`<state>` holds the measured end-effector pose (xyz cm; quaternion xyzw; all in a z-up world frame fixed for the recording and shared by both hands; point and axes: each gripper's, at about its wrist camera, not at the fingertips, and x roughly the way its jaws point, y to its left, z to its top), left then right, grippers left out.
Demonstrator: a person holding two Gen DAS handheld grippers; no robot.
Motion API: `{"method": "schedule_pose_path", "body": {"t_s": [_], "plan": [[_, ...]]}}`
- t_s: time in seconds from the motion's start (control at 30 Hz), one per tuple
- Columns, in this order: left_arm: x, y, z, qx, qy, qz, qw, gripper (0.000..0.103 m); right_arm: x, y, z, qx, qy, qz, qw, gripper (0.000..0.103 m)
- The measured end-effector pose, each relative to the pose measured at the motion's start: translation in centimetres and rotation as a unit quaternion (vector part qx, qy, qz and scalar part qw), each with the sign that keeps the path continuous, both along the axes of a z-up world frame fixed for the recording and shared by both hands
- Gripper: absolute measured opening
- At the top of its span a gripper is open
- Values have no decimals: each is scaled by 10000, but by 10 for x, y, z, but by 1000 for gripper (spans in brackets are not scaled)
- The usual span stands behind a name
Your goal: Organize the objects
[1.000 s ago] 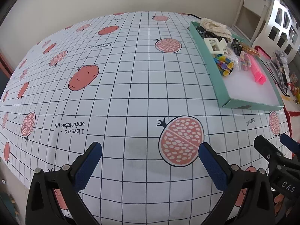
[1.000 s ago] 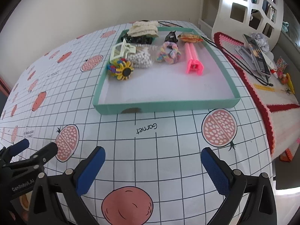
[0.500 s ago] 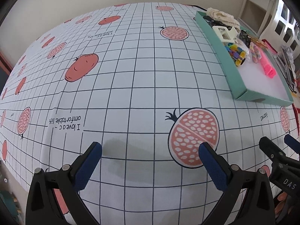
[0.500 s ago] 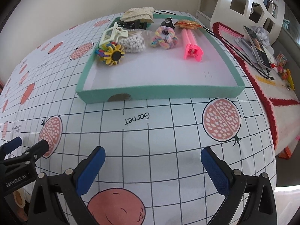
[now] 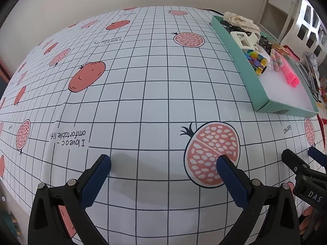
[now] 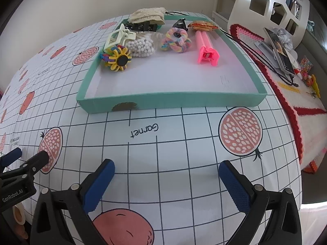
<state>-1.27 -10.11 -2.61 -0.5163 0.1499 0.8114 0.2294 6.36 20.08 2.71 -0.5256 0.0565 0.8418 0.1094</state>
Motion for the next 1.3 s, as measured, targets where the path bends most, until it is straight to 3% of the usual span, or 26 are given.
{"method": "schedule_pose_path", "body": {"t_s": [1.3], "plan": [[3,1,0,17,28,2,10000,103,1,0,0,11,26,26,10000,103]]}}
